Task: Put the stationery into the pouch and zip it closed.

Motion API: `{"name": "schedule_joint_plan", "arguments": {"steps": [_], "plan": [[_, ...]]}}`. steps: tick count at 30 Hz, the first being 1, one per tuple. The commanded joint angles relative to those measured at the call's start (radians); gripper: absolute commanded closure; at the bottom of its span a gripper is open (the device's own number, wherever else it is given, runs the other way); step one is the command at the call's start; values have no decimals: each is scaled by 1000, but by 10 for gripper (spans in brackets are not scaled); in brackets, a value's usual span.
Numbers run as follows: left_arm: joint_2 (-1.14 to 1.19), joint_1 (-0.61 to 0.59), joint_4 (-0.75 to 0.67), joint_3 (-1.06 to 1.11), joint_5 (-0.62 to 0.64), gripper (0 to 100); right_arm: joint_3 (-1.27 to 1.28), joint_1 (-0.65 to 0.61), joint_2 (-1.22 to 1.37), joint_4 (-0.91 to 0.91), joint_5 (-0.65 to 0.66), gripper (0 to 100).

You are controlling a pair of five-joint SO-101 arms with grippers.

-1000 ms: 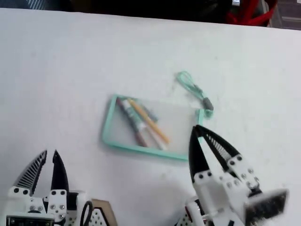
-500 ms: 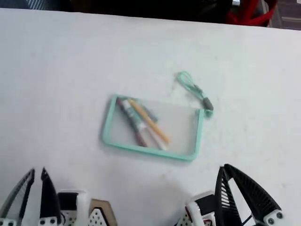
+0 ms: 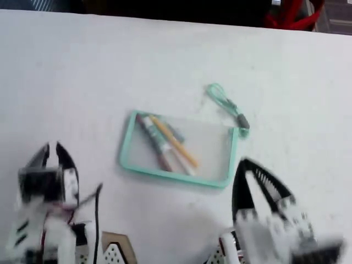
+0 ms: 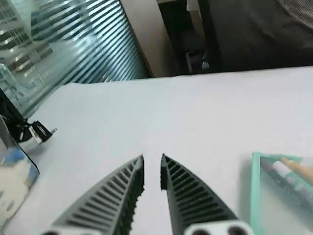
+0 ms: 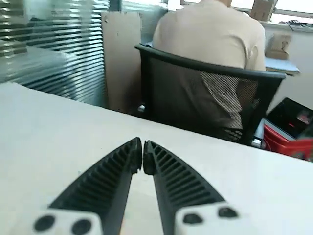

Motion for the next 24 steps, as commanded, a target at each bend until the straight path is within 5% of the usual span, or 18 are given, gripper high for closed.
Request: {"name": "schedule_joint_plan", "arguments": {"steps": [1, 5, 16, 24], "plan": [[8, -16, -87, 203, 12, 928, 210, 269, 8, -159, -8, 981], [8, -15, -87, 293, 14, 928, 374, 437, 4, -318, -9, 981], [8, 143, -95, 451, 97, 928, 509, 231, 4, -147, -2, 981], [8, 147, -89, 614, 95, 928, 944, 237, 4, -315, 0, 981]]}}
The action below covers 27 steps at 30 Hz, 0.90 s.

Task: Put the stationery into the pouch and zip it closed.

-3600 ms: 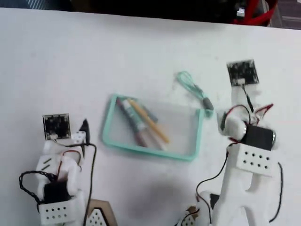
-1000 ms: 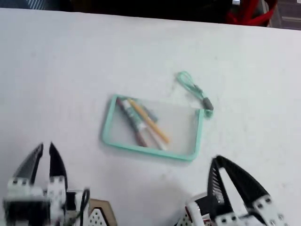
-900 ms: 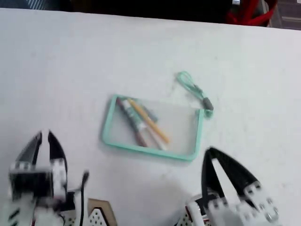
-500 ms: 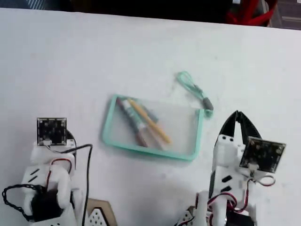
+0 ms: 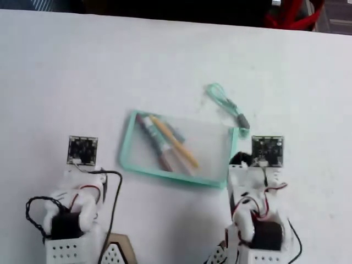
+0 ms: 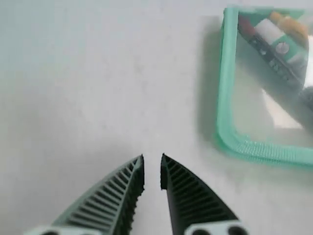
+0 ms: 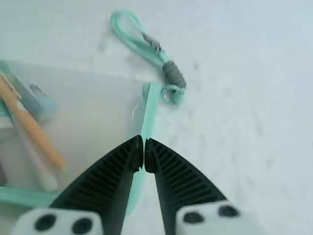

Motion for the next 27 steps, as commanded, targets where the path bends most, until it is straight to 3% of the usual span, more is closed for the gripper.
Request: {"name": "schedule_joint_plan", "arguments": {"steps": [1, 6, 11, 15, 21, 27], "plan": [[-1, 13, -18, 26, 9, 928, 158, -7, 1, -113, 0, 981], [2, 12, 49, 46, 14, 928, 207, -7, 4, -70, -8, 981], [1, 10, 51, 46, 9, 928, 207, -7, 4, 74, -2, 981], [1, 10, 51, 46, 5, 927, 207, -12, 4, 82, -2, 981], [2, 10, 46, 46, -195, 928, 207, -12, 4, 139, 0, 981], [2, 10, 46, 46, -121, 928, 207, -7, 4, 139, 0, 981]]}}
